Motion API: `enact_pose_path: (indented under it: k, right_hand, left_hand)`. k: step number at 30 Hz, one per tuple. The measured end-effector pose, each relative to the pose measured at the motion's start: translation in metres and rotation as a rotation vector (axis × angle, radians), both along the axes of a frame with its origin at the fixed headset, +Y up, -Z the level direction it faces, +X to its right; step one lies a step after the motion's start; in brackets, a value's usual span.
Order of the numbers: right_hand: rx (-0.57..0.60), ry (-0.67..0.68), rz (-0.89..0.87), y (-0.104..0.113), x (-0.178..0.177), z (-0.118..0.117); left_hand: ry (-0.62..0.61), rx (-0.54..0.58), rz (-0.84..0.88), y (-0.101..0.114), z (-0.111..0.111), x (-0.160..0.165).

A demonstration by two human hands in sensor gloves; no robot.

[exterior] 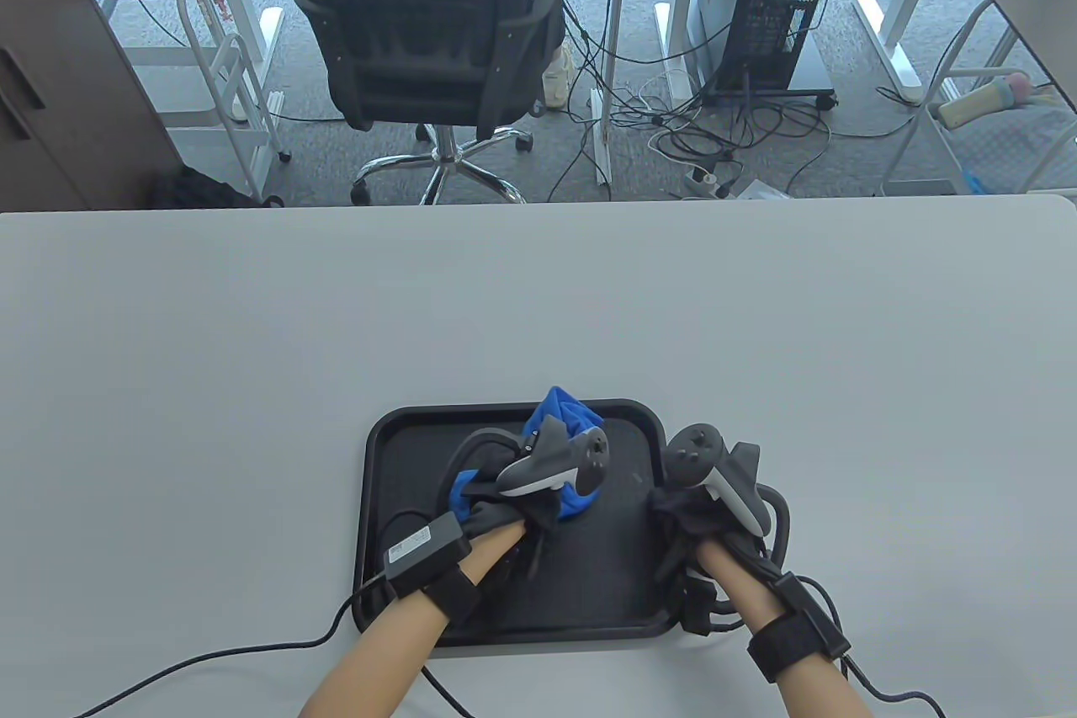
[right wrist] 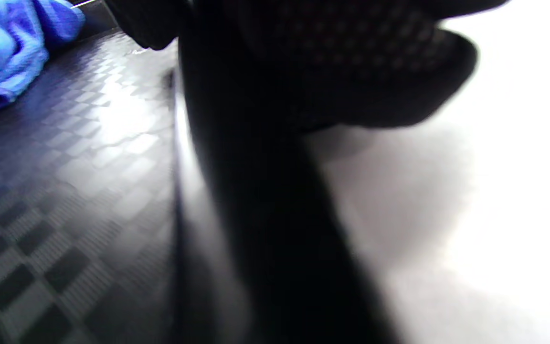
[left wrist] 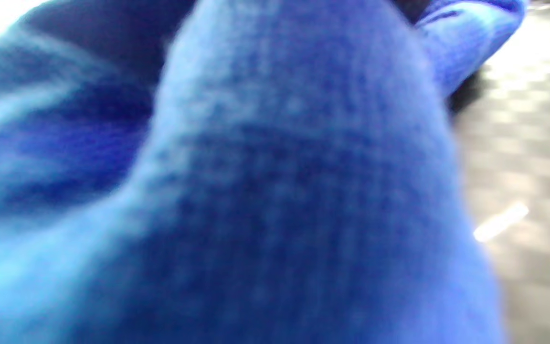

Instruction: Wipe the tray with a rectangular towel

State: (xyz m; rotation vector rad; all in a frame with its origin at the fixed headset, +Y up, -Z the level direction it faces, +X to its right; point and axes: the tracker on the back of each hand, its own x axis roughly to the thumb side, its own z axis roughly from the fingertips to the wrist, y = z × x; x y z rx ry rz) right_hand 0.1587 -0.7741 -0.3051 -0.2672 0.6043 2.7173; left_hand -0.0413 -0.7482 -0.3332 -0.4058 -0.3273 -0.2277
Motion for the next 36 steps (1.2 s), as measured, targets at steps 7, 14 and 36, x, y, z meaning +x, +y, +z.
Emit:
enact_pose_path:
  k: [7, 14, 36]
  right_hand:
    - [0.0, -0.001, -0.006, 0.0, 0.001, 0.0]
    - [0.0, -0.002, -0.007, -0.001, 0.001, 0.0]
    - [0.002, 0.007, 0.0, 0.0, 0.0, 0.0]
  left_hand:
    - [0.123, -0.004, 0.002, 0.0, -0.009, -0.048]
    - [0.209, -0.012, 0.011, 0.001, -0.007, -0.084]
    - [0.332, 0.078, 0.307, 0.079, 0.007, -0.149]
